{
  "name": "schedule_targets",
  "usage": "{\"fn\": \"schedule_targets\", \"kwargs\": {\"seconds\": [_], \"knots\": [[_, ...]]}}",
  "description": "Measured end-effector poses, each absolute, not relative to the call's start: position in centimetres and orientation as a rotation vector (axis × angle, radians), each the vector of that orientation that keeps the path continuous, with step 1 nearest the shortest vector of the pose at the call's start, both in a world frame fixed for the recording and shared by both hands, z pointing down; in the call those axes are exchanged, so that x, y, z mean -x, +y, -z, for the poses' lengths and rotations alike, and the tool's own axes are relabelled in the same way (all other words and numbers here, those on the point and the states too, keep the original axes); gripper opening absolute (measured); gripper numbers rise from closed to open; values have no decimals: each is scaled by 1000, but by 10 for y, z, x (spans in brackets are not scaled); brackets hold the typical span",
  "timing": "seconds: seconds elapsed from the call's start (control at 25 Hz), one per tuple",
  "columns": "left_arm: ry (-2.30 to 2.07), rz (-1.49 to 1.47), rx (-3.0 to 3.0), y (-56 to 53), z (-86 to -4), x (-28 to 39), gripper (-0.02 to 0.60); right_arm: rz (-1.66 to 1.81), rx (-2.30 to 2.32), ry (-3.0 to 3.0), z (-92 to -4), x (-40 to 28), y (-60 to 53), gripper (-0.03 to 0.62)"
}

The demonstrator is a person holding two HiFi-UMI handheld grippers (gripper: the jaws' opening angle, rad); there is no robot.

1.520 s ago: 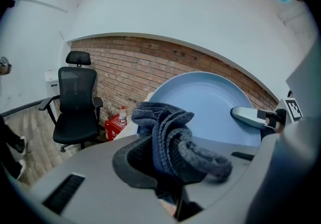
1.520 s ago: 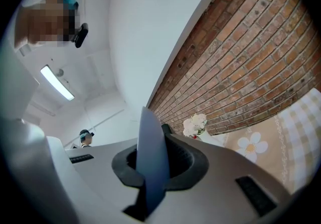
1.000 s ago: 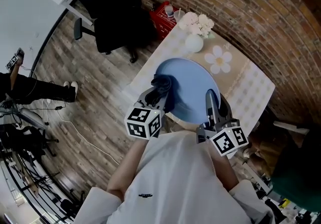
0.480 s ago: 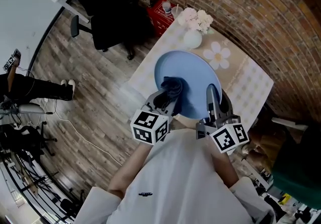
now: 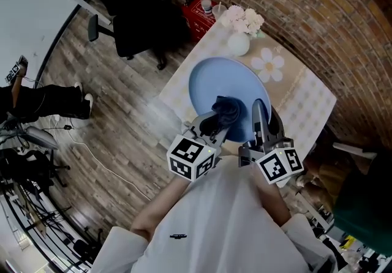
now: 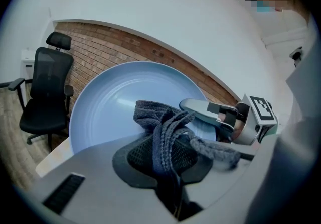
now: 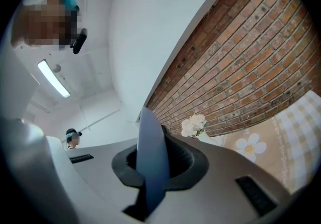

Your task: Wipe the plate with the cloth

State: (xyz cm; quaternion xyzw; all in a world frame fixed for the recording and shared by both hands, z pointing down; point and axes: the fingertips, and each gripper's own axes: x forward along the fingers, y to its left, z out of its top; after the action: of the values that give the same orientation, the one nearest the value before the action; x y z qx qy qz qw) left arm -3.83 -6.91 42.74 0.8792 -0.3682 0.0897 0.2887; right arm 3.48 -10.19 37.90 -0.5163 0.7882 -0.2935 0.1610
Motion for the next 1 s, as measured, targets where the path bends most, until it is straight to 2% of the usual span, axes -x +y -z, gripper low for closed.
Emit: {"fn": "schedule_targets", "kwargs": {"seconds": [0.32,1.0], "knots": [[-777,-64,-2332,-56,-408,16,61,856,1448,2262,-383,-22,-100,58],[-858,-78,-2345,-73,-397,31,61,889,1380,2283,-381,-10,-101,58]]}}
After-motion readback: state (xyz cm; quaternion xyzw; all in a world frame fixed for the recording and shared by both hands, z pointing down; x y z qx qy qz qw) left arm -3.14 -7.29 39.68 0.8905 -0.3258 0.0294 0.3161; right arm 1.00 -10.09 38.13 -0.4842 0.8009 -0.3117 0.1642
